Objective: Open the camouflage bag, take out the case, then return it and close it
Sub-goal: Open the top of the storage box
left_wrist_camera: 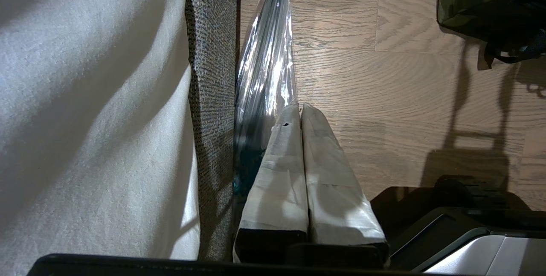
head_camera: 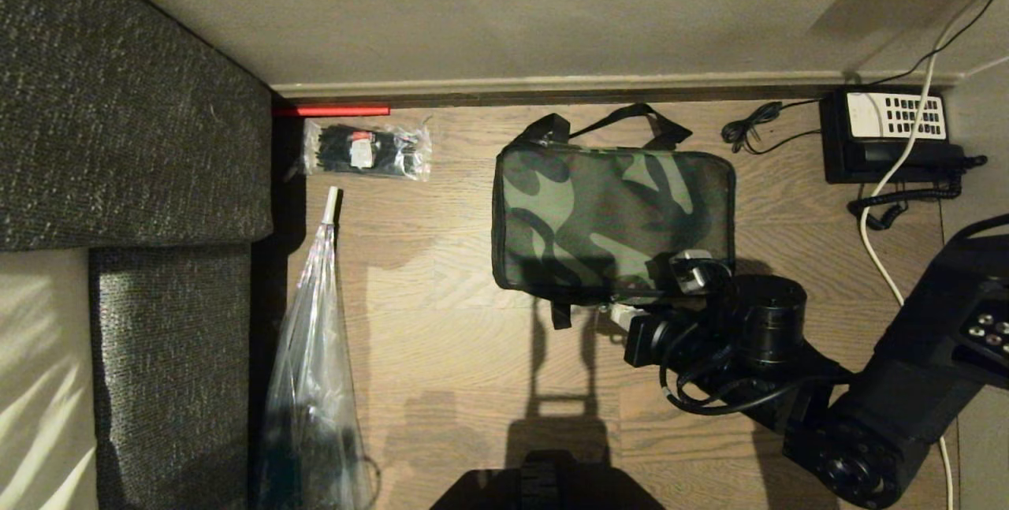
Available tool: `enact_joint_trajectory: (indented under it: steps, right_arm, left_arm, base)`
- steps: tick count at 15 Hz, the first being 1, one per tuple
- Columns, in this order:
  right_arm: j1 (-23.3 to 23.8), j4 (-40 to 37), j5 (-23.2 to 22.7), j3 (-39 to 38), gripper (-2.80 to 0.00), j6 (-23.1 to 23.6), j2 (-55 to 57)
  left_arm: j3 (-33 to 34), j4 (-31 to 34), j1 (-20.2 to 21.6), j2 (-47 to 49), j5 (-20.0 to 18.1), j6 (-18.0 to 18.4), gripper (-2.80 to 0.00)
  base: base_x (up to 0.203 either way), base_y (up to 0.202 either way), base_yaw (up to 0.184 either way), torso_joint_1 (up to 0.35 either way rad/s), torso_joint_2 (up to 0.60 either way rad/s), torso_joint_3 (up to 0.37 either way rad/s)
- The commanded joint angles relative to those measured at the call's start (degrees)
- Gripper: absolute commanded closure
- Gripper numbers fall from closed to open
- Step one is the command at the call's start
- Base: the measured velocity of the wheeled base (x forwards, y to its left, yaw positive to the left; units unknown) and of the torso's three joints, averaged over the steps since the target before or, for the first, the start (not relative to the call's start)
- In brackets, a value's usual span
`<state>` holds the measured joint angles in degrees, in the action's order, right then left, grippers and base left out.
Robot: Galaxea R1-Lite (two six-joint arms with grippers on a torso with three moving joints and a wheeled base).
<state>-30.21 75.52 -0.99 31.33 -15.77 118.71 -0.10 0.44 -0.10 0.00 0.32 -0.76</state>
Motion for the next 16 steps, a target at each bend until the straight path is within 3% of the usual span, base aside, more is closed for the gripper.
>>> enact_joint_trajectory:
  steps: [1,2,9,16]
  right_arm:
    - [-0.1,0.6,0.2,0.3,0.00,4.4,2.0]
    - [-0.1,0.6,0.1,0.4,-2.80,4.7,2.7]
    - [-0.1,2.0,0.3,2.7,-2.80,6.3,6.9]
    - [0.1,2.1,0.4,7.9,-2.80,2.1,7.6]
  left_arm:
    - [0.0,0.0,0.1,0.0,0.0,0.0,0.00]
    - [0.0,0.0,0.0,0.0,0.0,0.0,0.00]
    - [0.0,0.0,0.0,0.0,0.0,0.0,0.00]
    - [0.0,0.0,0.0,0.0,0.0,0.0,0.00]
  base:
    - [0.000,0.000,0.000,0.000,0.00,0.000]
    - [0.000,0.000,0.000,0.000,0.00,0.000]
    - [0.000,0.000,0.000,0.000,0.00,0.000]
    - [0.000,0.000,0.000,0.000,0.00,0.000]
